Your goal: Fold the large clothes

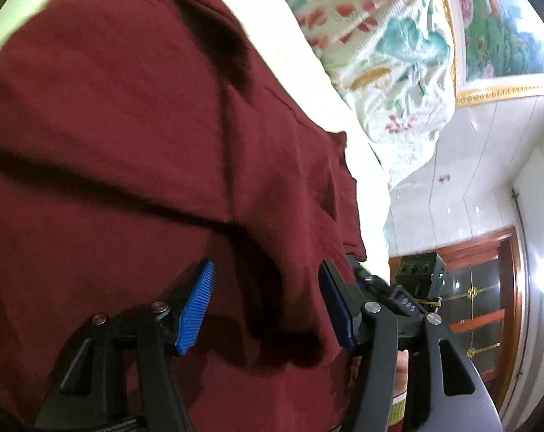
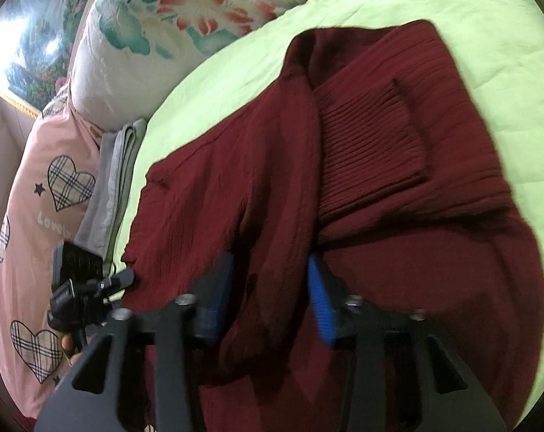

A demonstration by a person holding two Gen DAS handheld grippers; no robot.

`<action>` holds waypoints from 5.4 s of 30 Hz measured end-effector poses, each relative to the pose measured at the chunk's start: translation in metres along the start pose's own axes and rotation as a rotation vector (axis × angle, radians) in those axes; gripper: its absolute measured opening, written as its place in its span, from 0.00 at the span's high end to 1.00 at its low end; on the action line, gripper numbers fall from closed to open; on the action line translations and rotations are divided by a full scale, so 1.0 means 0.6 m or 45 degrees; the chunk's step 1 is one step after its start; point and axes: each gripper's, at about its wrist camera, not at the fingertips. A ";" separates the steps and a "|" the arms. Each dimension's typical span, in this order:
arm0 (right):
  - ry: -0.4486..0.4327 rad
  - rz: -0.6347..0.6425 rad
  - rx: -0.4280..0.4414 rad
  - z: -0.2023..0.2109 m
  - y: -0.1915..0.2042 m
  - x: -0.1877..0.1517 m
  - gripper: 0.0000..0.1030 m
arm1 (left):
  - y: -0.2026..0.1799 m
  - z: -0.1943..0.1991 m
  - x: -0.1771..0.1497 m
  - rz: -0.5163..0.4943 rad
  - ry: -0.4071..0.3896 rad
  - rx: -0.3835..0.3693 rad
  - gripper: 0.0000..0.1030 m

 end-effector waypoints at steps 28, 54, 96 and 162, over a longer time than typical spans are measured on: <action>-0.077 0.028 -0.062 0.037 -0.040 0.005 0.94 | -0.034 0.011 0.009 -0.415 -0.034 0.318 0.70; -0.238 0.095 -0.121 0.124 0.015 -0.072 0.47 | -0.042 0.086 -0.096 -0.308 -0.139 0.429 0.67; -0.043 -0.022 0.119 0.231 -0.092 -0.323 0.79 | 0.055 0.207 -0.344 -0.328 -0.037 0.322 0.92; -0.159 0.126 -0.170 -0.015 -0.032 0.105 0.61 | 0.000 0.041 0.135 -0.315 -0.415 0.620 0.80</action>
Point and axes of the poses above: each gripper's, at about its wrist camera, not at the fingertips, and z roughly against the way its jaws point, y to its left, x to its top
